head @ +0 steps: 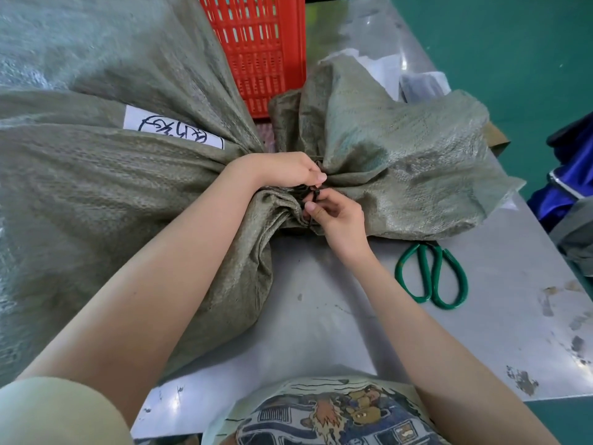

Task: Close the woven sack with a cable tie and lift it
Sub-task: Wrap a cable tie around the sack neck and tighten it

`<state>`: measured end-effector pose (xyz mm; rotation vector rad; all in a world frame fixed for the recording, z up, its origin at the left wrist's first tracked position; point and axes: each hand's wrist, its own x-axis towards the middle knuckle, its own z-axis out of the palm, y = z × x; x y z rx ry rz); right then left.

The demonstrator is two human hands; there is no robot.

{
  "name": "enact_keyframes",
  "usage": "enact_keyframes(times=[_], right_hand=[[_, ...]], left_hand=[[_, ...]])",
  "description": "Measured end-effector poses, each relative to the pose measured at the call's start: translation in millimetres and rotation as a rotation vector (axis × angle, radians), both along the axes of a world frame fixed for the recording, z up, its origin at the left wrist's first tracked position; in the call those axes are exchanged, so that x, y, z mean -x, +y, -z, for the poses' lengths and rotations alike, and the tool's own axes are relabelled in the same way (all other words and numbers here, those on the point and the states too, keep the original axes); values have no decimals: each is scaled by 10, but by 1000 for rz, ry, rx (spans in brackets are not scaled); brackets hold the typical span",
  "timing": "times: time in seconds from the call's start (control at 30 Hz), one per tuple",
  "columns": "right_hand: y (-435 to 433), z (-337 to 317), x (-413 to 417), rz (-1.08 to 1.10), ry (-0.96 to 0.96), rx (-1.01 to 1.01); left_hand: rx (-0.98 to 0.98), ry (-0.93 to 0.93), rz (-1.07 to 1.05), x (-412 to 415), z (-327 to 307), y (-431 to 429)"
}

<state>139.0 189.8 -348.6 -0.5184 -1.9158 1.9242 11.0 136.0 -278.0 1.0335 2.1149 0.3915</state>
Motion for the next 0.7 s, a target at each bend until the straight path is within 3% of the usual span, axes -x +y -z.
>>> enact_keyframes(times=[0.7], right_hand=[[-2,85,-3,-6,-41,43]], left_hand=[[34,48,65,-30,-36,-27]])
